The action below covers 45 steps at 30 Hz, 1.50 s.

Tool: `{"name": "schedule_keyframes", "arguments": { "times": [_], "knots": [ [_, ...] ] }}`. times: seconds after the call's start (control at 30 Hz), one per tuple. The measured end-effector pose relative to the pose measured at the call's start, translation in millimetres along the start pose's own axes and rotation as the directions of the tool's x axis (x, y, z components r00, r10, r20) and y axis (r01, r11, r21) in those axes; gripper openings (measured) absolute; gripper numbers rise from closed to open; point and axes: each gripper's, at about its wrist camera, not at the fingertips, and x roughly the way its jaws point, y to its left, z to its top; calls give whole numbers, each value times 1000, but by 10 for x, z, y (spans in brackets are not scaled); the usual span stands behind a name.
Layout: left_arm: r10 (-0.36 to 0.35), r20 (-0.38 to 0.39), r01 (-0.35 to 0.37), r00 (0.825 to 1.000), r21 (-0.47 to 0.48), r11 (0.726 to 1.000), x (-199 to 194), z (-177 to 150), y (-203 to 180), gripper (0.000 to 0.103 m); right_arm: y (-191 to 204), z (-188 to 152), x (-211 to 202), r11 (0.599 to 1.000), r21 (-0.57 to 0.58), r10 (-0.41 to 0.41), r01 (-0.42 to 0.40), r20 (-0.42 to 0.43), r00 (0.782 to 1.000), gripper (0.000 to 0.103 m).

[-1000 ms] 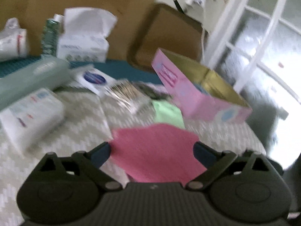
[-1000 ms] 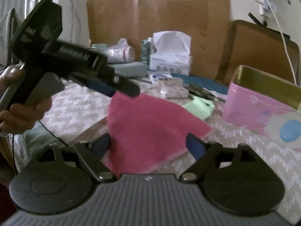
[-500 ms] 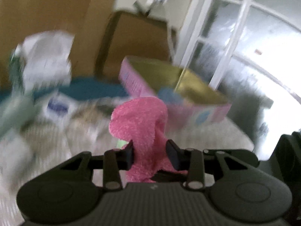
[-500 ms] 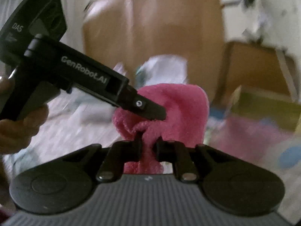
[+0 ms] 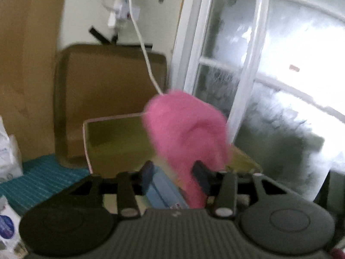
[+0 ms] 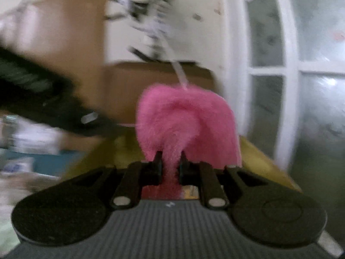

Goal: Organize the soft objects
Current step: 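Carry the pink towel into the pink tin and release it, then grasp the light green cloth with the right gripper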

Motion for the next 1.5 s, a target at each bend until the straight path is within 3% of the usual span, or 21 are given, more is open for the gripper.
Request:
{"name": "schedule_keyframes", "arguments": {
  "times": [0.03,0.07,0.1,0.2,0.3,0.43,0.53,0.6,0.7,0.83,0.93,1.0,1.07,1.13,1.17,1.23,1.27,1.33,1.4,1.47,1.5],
  "knots": [
    [25,-7,-25,1000,-3,1000,72,-24,-16,72,-73,-11,117,999,-5,-32,32,-23,999,37],
    [48,-12,-48,999,-7,999,132,-55,-31,72,-135,-22,238,999,-17,-46,45,-66,997,70],
    [51,-27,-51,998,-14,999,170,-76,-30,72,-172,-36,315,998,-29,-66,63,-93,993,85],
    [34,-42,-36,999,-33,999,101,-189,18,72,-208,-50,265,995,-50,-91,88,-63,994,85],
    [41,3,-41,999,-6,999,-216,-298,111,72,-176,-49,56,998,-4,-55,55,-8,998,85],
    [46,53,-43,998,-49,998,-758,-517,382,72,-23,-61,-265,998,52,34,-38,83,996,84],
    [124,71,-119,990,-72,990,-1090,-729,630,72,154,-90,-435,984,79,152,-159,90,984,67],
    [199,58,-194,978,-88,977,-1254,-887,812,72,283,-121,-476,966,94,237,-241,52,970,47],
    [280,13,-275,960,-145,950,-1430,-1145,1103,72,560,-193,-477,920,108,384,-378,-46,922,35],
    [292,-32,-290,956,-262,920,-1543,-1444,1429,72,978,-266,-418,885,97,465,-455,-160,871,34],
    [282,-48,-283,958,-308,908,-1536,-1607,1548,72,1240,-282,-328,896,24,437,-443,-226,871,37],
    [277,-65,-283,959,-329,901,-1522,-1682,1618,72,1353,-333,-246,910,-7,397,-415,-276,875,55],
    [262,-53,-263,964,-348,900,-1574,-1705,1657,72,1403,-375,-112,916,-10,374,-402,-345,861,57],
    [248,-35,-245,968,-347,905,-1611,-1689,1663,72,1377,-349,-122,908,9,397,-419,-338,853,34],
    [241,-34,-238,970,-345,908,-1608,-1692,1640,72,1397,-352,-145,900,2,410,-437,-349,843,7],
    [218,-36,-217,975,-345,913,-1624,-1697,1610,72,1423,-355,-251,884,-25,429,-467,-353,831,5],
    [206,-38,-206,978,-347,915,-1595,-1686,1602,72,1426,-351,-336,864,-16,466,-504,-356,810,3],
    [171,-37,-173,985,-358,917,-1613,-1682,1579,72,1436,-354,-567,792,49,582,-608,-360,729,3],
    [144,-30,-145,989,-363,920,-1655,-1677,1553,72,1540,-372,-830,723,39,653,-690,-364,664,3],
    [132,-16,-128,991,-363,923,-1724,-1672,1516,72,1626,-371,-1069,631,29,733,-775,-349,584,3],
    [136,-11,-130,991,-364,922,-1757,-1666,1504,72,1655,-348,-1158,624,-10,734,-781,-335,591,3]
  ]
}}
